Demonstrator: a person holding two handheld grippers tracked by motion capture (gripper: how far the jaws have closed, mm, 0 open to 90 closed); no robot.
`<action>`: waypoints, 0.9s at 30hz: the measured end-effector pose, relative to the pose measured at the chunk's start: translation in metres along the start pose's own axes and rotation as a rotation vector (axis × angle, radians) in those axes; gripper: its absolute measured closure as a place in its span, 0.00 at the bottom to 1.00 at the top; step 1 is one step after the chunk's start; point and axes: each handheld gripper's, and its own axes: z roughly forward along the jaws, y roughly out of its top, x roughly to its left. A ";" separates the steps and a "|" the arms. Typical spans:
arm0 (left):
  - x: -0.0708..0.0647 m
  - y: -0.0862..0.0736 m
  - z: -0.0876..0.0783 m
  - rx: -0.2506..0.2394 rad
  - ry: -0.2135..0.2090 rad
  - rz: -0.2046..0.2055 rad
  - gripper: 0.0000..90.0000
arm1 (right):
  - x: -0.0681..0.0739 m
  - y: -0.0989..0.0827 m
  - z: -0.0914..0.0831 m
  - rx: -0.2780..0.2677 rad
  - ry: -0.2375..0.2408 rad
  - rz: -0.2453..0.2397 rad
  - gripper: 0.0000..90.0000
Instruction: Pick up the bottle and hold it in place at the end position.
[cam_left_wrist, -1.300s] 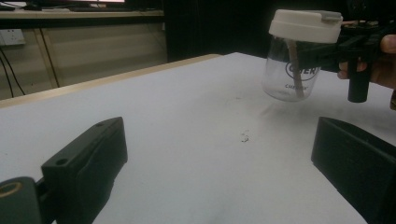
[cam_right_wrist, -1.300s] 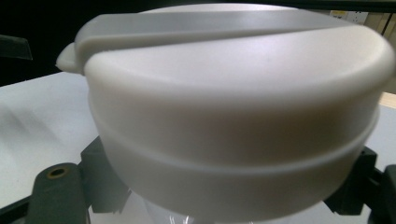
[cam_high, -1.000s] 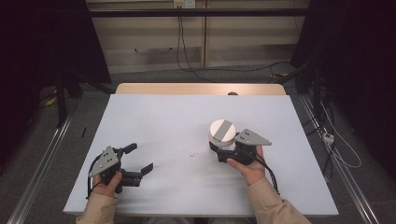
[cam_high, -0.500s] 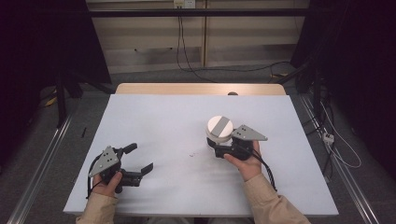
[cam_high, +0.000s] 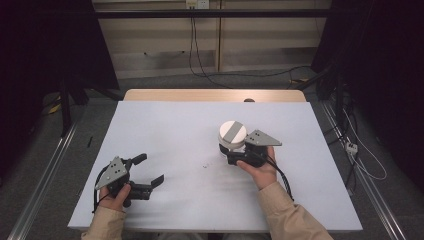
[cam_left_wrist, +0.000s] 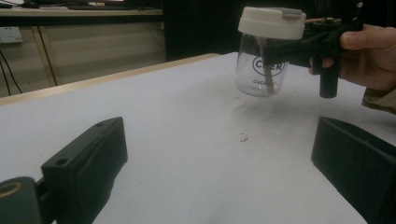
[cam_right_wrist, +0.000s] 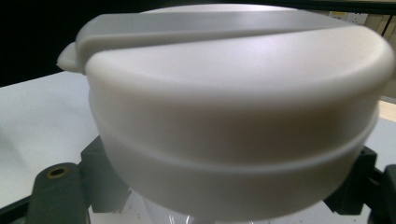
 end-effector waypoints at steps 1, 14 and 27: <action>0.000 0.000 0.000 0.000 0.000 0.000 0.04 | 0.000 0.000 0.001 -0.002 0.000 0.002 0.21; 0.000 0.000 -0.001 -0.002 0.001 -0.001 0.04 | -0.002 0.003 0.012 -0.009 -0.002 0.013 0.21; 0.001 0.000 -0.001 -0.001 0.001 -0.004 0.04 | -0.001 0.005 0.027 -0.004 0.003 0.014 0.21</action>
